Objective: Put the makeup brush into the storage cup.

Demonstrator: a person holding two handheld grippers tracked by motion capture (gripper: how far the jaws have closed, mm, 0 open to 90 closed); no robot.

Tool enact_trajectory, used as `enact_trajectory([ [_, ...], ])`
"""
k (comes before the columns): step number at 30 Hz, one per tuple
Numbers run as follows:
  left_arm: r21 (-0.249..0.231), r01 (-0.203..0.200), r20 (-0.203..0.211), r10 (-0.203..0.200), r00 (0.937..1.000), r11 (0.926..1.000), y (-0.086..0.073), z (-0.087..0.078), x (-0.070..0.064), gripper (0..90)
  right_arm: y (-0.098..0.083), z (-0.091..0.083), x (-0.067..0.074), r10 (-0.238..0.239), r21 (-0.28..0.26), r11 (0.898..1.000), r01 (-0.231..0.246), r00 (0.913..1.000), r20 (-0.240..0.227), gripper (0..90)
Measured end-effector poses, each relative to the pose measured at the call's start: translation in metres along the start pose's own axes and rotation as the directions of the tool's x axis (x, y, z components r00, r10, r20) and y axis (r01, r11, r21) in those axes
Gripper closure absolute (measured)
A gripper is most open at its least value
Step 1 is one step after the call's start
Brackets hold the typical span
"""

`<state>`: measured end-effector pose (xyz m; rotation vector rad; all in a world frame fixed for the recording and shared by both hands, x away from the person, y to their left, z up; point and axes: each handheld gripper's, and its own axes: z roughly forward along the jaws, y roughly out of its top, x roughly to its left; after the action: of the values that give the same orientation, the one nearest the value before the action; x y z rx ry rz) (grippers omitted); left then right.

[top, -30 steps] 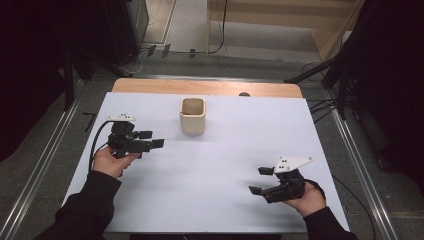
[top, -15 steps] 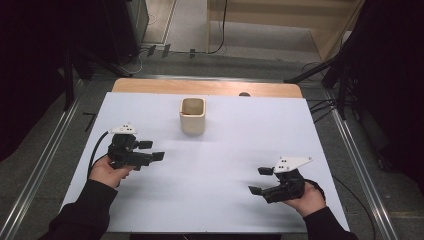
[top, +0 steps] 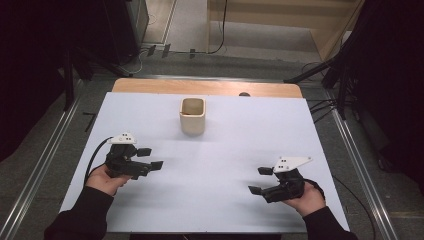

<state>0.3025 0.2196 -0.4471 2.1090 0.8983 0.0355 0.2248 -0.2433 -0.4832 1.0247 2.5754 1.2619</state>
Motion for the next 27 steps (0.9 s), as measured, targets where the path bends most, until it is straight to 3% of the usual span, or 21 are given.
enact_trajectory([
  [14, 0.061, -0.066, 0.017, 0.065, 0.9978, 0.996, -0.014, 0.0, -0.012, 26.4, 0.0, 0.001, 0.0, 0.004, 0.002, 1.0, -0.004, 1.0, 0.001, 25.5],
  [22, 0.09, -0.112, 0.02, 0.11, 0.9937, 0.9897, -0.021, -0.003, -0.018, 26.5, 0.0, 0.001, -0.001, 0.004, 0.001, 1.0, -0.004, 1.0, 0.001, 25.4],
  [27, 0.093, -0.114, 0.026, 0.112, 0.9934, 0.9891, -0.022, -0.003, -0.018, 26.5, 0.0, 0.002, -0.001, 0.004, 0.003, 1.0, -0.004, 1.0, 0.0, 25.5],
])
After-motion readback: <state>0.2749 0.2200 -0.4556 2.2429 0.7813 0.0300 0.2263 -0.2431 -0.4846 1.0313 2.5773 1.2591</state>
